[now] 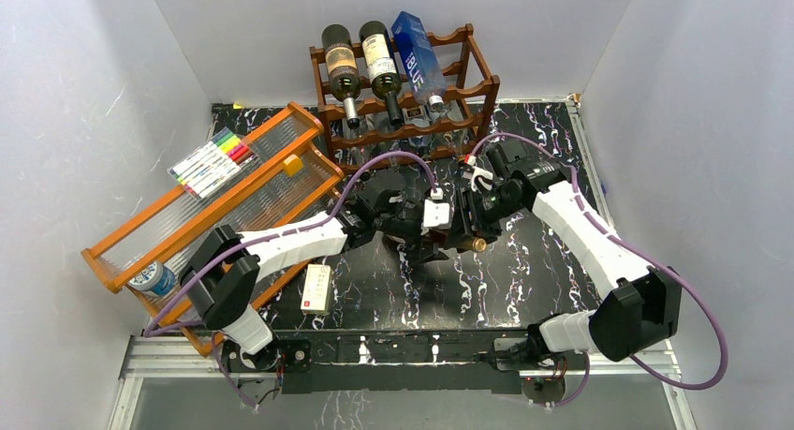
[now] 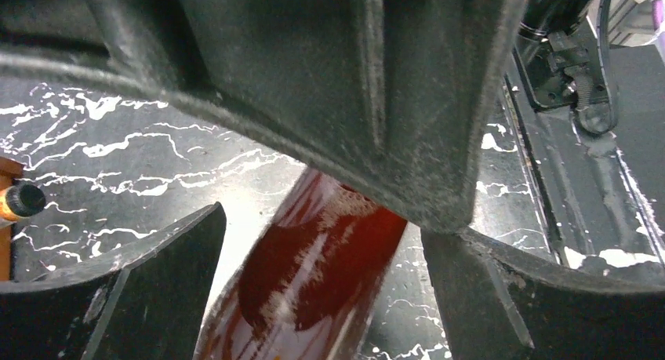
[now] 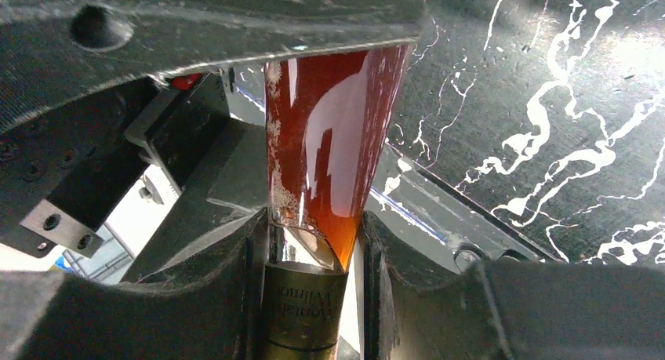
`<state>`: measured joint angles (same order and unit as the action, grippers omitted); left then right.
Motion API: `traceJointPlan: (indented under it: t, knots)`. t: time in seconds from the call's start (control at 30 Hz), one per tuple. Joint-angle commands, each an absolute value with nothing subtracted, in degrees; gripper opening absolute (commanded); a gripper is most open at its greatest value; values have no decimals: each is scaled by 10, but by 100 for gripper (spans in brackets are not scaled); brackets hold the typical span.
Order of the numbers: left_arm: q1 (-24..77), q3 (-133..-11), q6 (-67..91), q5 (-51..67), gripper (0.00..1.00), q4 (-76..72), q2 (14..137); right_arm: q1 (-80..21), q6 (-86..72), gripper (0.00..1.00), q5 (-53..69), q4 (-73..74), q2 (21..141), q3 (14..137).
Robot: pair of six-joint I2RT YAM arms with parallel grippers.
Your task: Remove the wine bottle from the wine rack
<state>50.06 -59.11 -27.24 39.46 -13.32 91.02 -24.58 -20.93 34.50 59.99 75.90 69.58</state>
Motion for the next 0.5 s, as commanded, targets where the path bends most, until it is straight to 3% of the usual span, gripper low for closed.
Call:
traceJointPlan:
  t: [0.0, 0.1, 0.17, 0.23, 0.37, 0.47]
  knots:
    - [503, -594, -294, 393, 88, -199, 907, -251, -169, 0, 492, 496, 732, 772]
    - [503, -577, -288, 371, 63, -223, 900, -251, -159, 0, 469, 512, 737, 782]
    - [503, -558, -277, 352, 52, -253, 891, -251, -153, 9, 444, 523, 743, 787]
    - [503, -540, -263, 332, 43, -279, 882, -251, -151, 22, 413, 527, 746, 793]
    - [503, -516, -233, 300, 28, -313, 867, -250, -171, 61, 344, 505, 738, 801]
    - [503, -506, -212, 279, 16, -325, 860, -250, -197, 80, 296, 475, 727, 802]
